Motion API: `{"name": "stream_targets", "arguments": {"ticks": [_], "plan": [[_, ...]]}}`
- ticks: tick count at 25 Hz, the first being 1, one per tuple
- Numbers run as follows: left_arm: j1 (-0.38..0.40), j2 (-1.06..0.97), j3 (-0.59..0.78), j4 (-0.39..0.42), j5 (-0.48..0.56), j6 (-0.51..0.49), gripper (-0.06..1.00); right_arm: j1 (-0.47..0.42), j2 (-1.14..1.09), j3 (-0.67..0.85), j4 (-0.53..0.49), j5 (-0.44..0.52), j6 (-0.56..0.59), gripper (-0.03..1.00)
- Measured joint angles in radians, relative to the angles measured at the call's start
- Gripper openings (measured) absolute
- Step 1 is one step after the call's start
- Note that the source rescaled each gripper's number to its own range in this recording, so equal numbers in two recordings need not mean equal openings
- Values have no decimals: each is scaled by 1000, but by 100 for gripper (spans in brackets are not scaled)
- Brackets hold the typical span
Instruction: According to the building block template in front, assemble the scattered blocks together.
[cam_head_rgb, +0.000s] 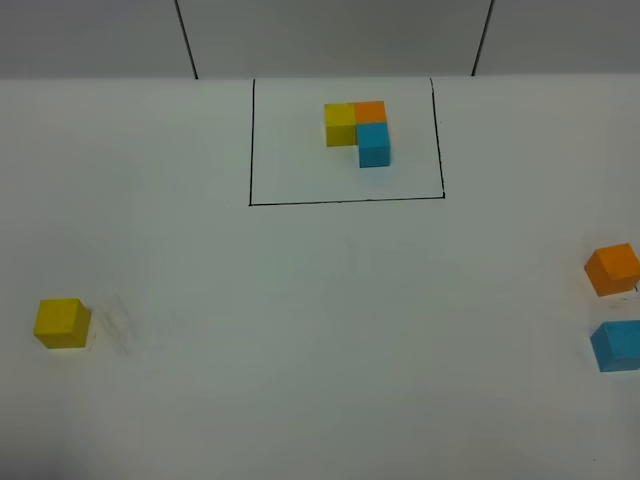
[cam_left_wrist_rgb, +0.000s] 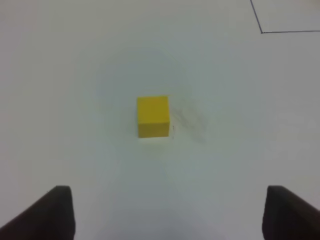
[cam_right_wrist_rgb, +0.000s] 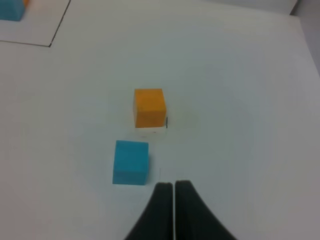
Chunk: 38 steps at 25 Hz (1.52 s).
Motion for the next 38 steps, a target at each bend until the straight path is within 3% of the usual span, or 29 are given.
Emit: {"name": "stream_targets", "arguments": {"ticks": [10,17,28,33,38], "plan": [[0,307,-86,-144,-32,74,87,0,0,0,0,0,0,1],[0,480,-86,-105,-44,70,87,0,0,0,0,0,0,1],[-3,767,-55,-123,-189,62,87,0,0,0,0,0,0,1],[-52,876,-55,-113,-244,21,87,0,0,0,0,0,0,1],[-102,985,-55,-53,-337,-55,87,0,0,0,0,0,0,1]]}}
